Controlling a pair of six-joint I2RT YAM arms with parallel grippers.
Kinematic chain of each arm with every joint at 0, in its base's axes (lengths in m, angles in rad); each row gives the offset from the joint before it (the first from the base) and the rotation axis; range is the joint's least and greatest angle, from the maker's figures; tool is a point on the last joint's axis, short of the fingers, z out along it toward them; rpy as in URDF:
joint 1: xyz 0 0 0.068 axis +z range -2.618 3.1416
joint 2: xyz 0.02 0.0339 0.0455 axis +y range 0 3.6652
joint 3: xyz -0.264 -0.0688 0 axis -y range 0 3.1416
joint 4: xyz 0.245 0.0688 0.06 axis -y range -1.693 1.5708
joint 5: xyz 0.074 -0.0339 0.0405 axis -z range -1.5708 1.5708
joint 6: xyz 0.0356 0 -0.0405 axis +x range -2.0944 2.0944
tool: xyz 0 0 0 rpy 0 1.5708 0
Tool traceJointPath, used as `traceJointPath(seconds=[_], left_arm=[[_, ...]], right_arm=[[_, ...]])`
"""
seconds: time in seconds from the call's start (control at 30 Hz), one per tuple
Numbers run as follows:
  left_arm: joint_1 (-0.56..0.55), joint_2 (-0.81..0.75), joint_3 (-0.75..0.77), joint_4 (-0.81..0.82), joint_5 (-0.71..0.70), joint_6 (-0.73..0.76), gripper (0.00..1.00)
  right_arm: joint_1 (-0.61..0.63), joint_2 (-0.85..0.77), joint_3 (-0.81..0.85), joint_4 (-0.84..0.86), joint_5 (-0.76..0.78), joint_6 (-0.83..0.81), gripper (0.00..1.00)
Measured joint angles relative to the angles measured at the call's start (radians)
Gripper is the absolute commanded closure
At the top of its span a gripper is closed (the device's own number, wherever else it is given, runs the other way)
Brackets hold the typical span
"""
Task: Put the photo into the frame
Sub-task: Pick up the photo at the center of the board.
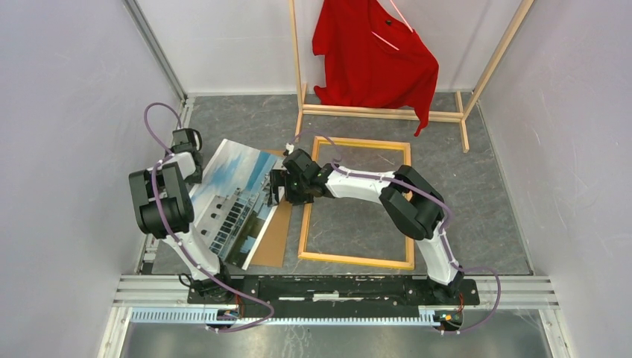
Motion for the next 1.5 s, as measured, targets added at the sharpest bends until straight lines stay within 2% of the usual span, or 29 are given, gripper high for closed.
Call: traceJointPath(seconds=[0.23, 0.47, 0.73, 1.0, 1.5], left_arm=[[0.002, -0.031, -0.051, 0.055, 0.023, -0.001, 0.24], [-0.001, -0.072, -0.050, -0.029, 0.104, -0.002, 0.24], [-0.001, -0.068, 0.026, -0.038, 0.050, -0.004, 0.25], [-0.013, 0.016, 0.026, 0.005, 0.016, -0.035, 0.25], [-0.138, -0.011, -0.027, 0.048, -0.023, -0.065, 0.25]], right_arm=[[-0.027, 0.003, -0.026, 0.072, -0.051, 0.040, 0.02], [-0.080, -0.030, -0.077, 0.099, -0.039, 0.052, 0.02], [-0.094, -0.029, -0.059, 0.080, -0.010, 0.042, 0.02], [-0.092, -0.016, -0.045, 0.075, 0.011, 0.042, 0.02], [-0.160, 0.040, 0.020, 0.109, 0.084, 0.095, 0.02]])
